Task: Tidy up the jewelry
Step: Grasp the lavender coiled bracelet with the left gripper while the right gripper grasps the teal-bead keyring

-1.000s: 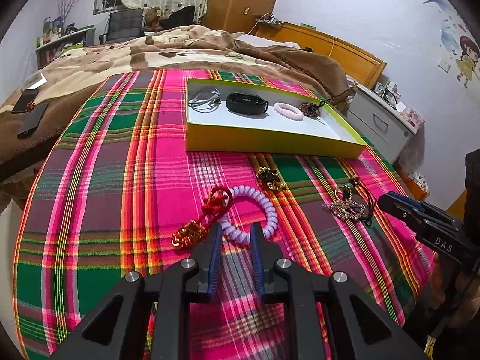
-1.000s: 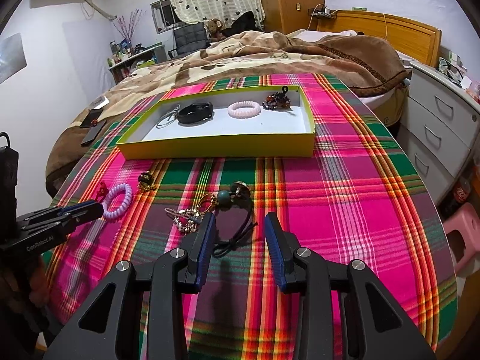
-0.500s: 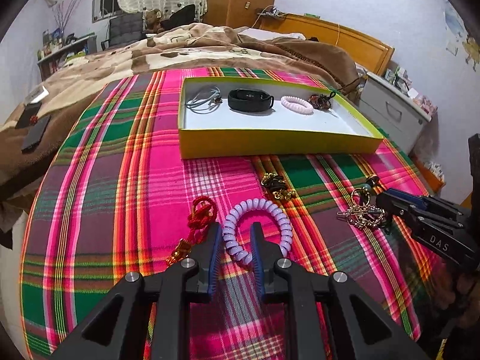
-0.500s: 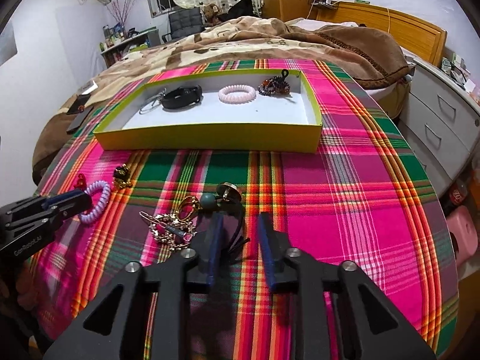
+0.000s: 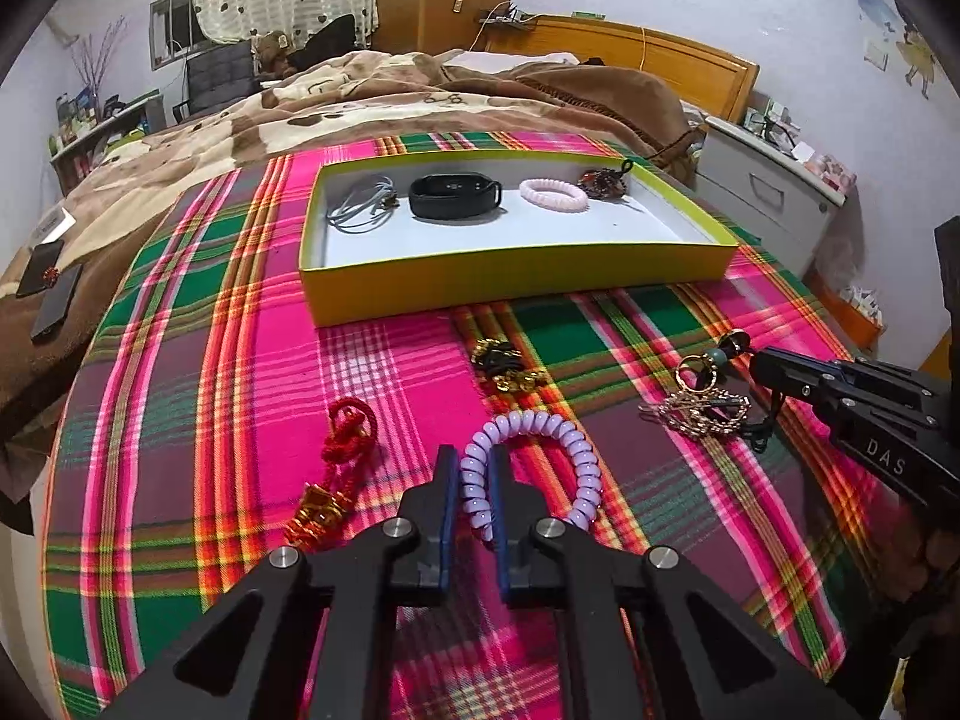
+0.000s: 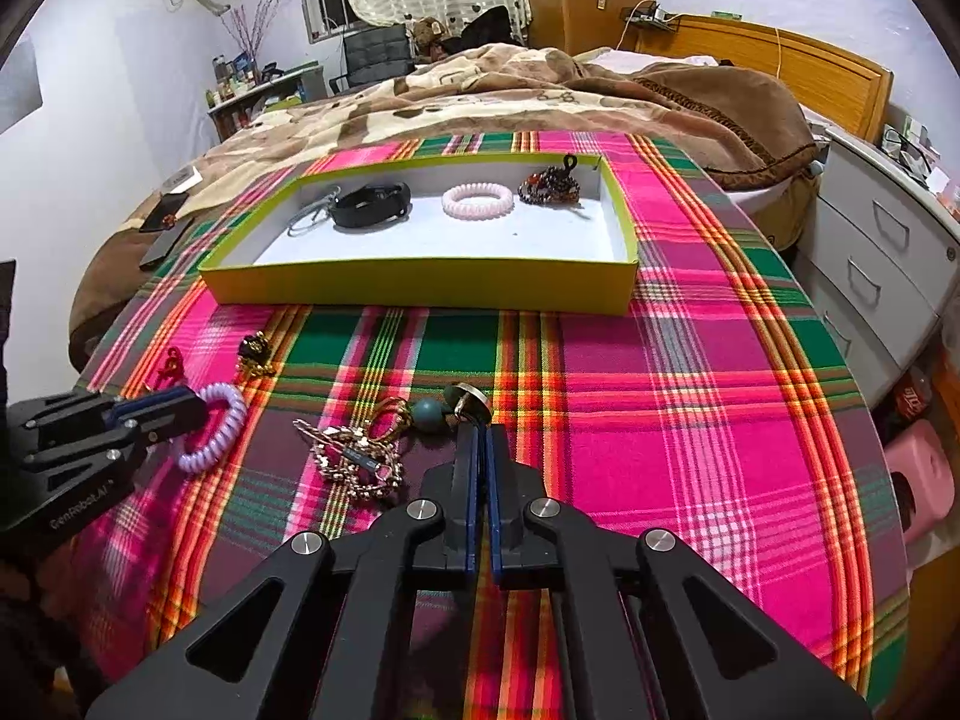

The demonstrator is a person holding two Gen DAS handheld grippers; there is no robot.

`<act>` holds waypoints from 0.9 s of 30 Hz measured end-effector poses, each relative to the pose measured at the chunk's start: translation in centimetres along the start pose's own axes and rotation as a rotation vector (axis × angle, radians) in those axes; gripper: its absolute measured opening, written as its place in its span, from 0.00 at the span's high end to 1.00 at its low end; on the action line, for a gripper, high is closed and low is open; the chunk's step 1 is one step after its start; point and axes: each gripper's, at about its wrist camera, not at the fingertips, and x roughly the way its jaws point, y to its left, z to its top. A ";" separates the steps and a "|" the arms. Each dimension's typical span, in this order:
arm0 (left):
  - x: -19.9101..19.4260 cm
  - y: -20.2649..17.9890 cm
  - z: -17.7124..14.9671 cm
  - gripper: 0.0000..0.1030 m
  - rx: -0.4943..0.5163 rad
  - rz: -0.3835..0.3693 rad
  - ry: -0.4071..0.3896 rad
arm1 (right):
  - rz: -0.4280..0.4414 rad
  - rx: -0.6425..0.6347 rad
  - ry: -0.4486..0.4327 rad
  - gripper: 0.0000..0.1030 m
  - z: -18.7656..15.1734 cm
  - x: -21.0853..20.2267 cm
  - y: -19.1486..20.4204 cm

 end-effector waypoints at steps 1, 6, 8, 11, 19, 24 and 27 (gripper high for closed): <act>-0.1 -0.1 0.0 0.91 -0.003 -0.008 -0.004 | -0.001 0.002 -0.006 0.98 0.0 -0.3 0.0; -1.3 -0.3 0.0 0.91 -0.007 -0.035 -0.039 | -0.005 0.012 -0.039 0.98 0.2 -1.7 -0.2; -1.8 -0.4 0.1 0.91 -0.007 -0.041 -0.053 | -0.006 0.015 -0.053 0.98 0.3 -2.3 -0.2; -2.6 -0.5 0.2 0.91 -0.010 -0.051 -0.073 | -0.006 0.017 -0.067 0.98 0.4 -3.0 -0.2; -4.7 -0.9 0.4 0.91 -0.014 -0.070 -0.129 | 0.013 0.030 -0.105 0.98 0.7 -4.7 0.0; -5.6 -0.9 0.7 0.91 -0.012 -0.066 -0.157 | 0.034 0.050 -0.128 0.98 0.9 -5.5 -0.2; -5.9 -0.9 0.8 0.91 -0.013 -0.061 -0.167 | 0.039 0.049 -0.139 0.98 1.0 -5.9 -0.1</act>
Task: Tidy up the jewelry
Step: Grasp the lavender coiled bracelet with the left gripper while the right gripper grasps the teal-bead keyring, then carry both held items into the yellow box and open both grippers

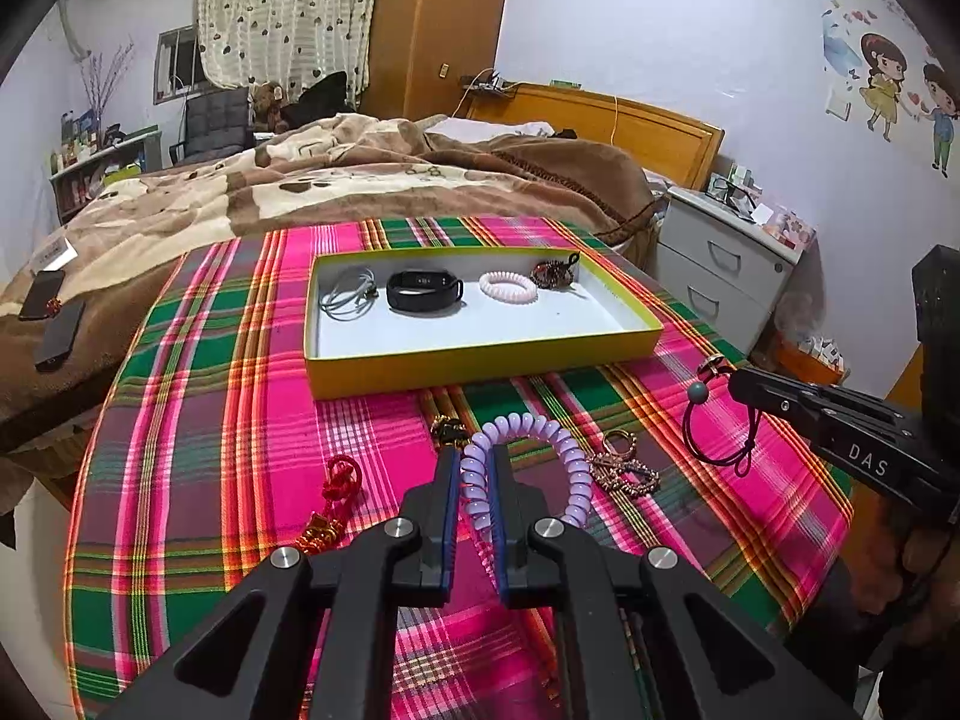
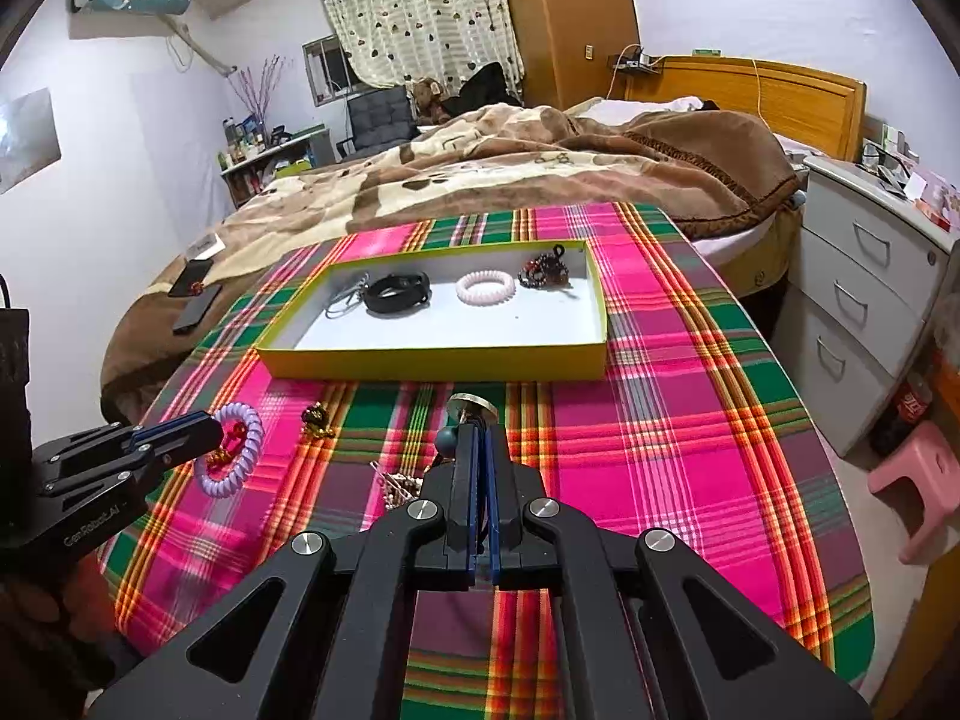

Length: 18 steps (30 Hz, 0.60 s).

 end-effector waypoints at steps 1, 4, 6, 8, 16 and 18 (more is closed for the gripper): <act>-0.1 0.0 0.0 0.91 0.000 0.001 -0.003 | 0.002 -0.001 -0.002 0.98 0.0 -0.1 0.0; -0.3 0.1 0.2 0.91 -0.001 0.007 -0.011 | 0.008 -0.002 -0.007 0.98 0.1 -0.2 0.2; -0.3 0.3 0.4 0.91 -0.004 0.008 -0.014 | 0.014 -0.003 -0.009 0.98 0.3 -0.3 0.3; -0.3 0.4 0.7 0.91 -0.006 0.013 -0.019 | 0.020 -0.005 -0.011 0.98 0.5 -0.2 0.3; 0.4 1.1 2.3 0.91 0.009 0.024 -0.032 | 0.028 -0.024 -0.018 0.98 1.8 0.6 0.7; 0.6 1.3 2.7 0.91 0.010 0.027 -0.036 | 0.031 -0.024 -0.019 0.98 2.2 1.0 0.6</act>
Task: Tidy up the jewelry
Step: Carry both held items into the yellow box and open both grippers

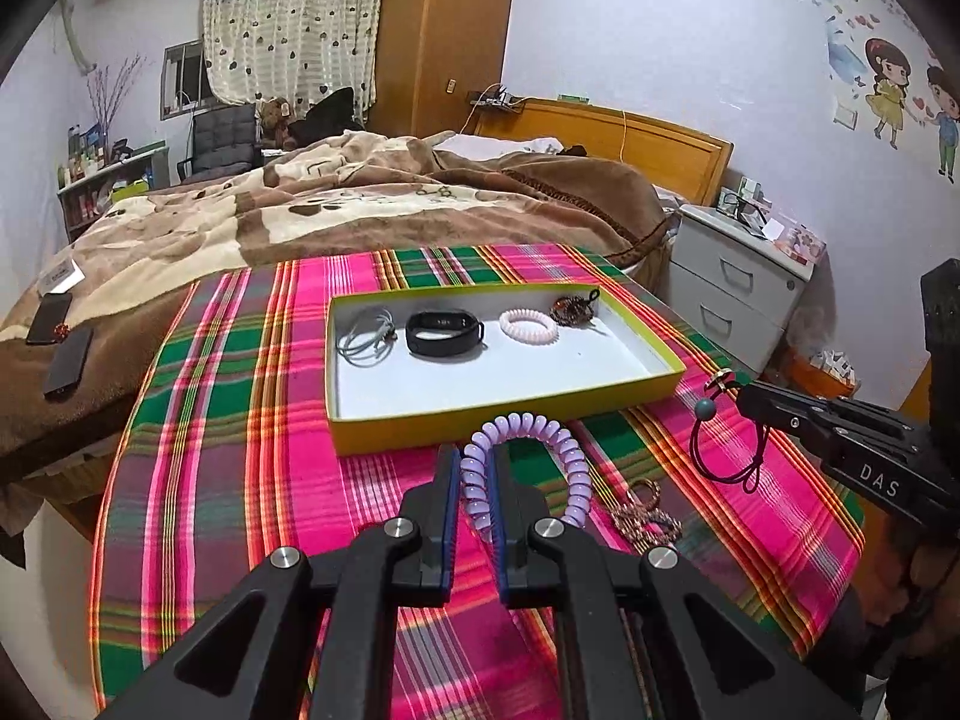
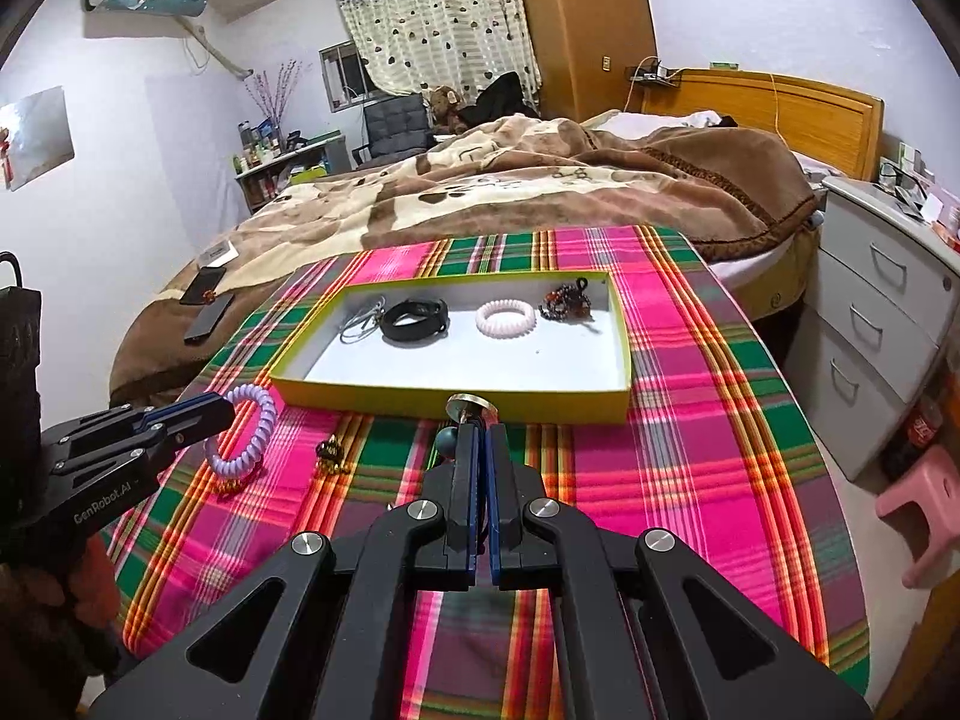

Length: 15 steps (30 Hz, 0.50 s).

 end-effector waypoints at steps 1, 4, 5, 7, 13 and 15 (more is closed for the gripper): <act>0.1 0.1 0.2 0.91 0.000 0.002 -0.001 | 0.001 0.000 -0.001 0.98 0.2 0.2 0.0; 0.4 0.4 0.8 0.91 0.003 0.006 -0.008 | 0.001 -0.001 -0.004 0.98 0.8 0.6 -0.3; 0.5 0.6 1.0 0.91 0.005 0.010 -0.011 | 0.001 -0.001 -0.005 0.98 1.1 0.8 -0.4; 0.9 0.7 1.4 0.91 0.006 0.015 -0.013 | 0.002 0.000 -0.005 0.98 1.4 1.1 -0.6; 2.1 1.6 2.6 0.91 0.004 0.031 -0.019 | -0.003 0.000 -0.009 0.98 2.7 2.2 -1.2; 2.6 1.9 3.0 0.91 0.003 0.036 -0.022 | -0.004 0.004 -0.007 0.98 3.1 2.7 -1.6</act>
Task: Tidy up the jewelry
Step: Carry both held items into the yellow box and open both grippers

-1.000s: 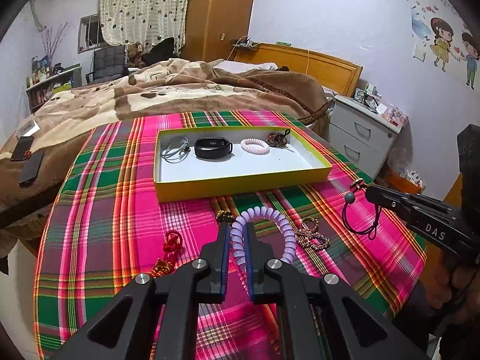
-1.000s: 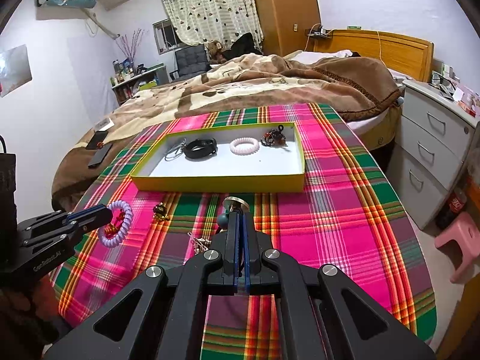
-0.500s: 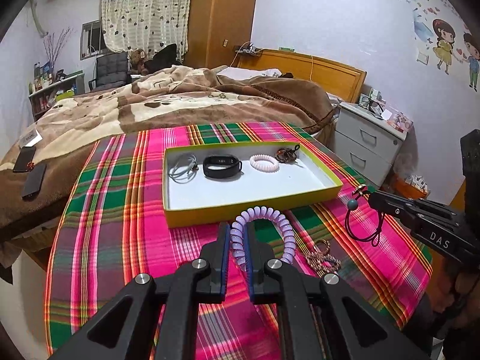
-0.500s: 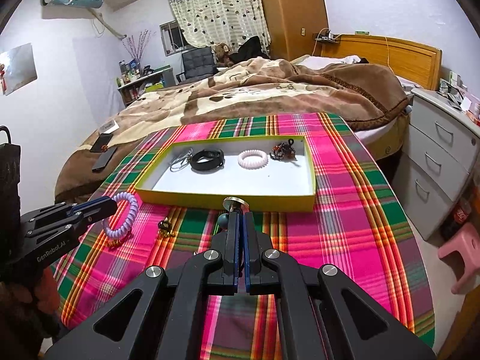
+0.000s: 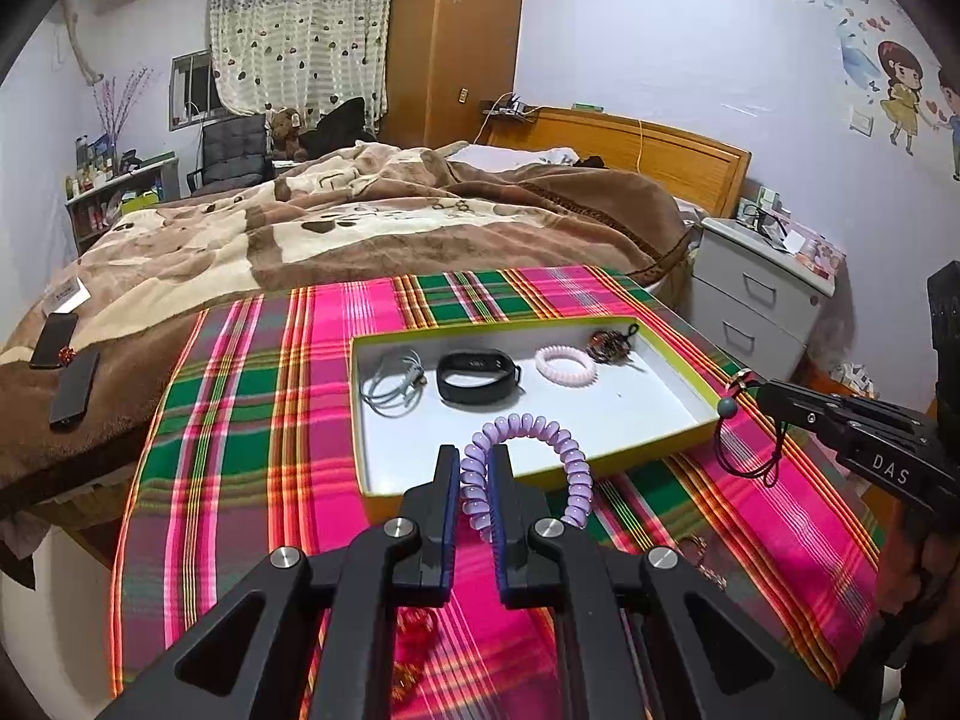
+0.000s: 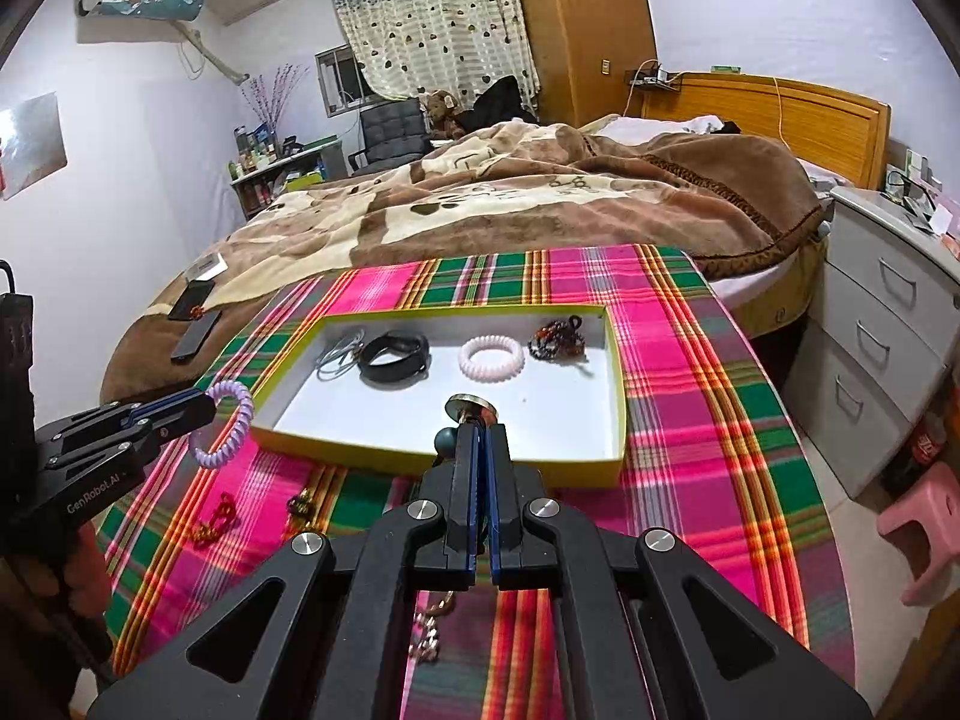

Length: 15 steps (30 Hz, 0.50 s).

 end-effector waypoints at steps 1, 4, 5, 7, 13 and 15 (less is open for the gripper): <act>0.3 0.2 0.2 0.91 -0.001 0.003 -0.001 | -0.001 0.003 0.001 0.98 0.2 0.3 -0.2; 1.2 0.7 0.8 0.91 0.002 0.012 -0.005 | -0.004 0.005 0.002 0.98 0.8 1.1 -0.6; 1.6 0.9 1.1 0.91 0.001 0.019 -0.004 | -0.007 0.004 0.003 0.98 1.1 1.6 -0.8; 2.4 1.3 1.6 0.91 0.001 0.026 -0.003 | -0.012 0.000 0.002 0.98 1.6 2.2 -1.0; 5.1 2.4 2.8 0.91 0.002 0.046 0.007 | -0.028 -0.006 0.012 0.98 2.9 4.8 -2.1; 6.1 2.8 3.1 0.91 -0.001 0.050 0.015 | -0.032 0.001 0.019 0.98 3.3 5.7 -2.6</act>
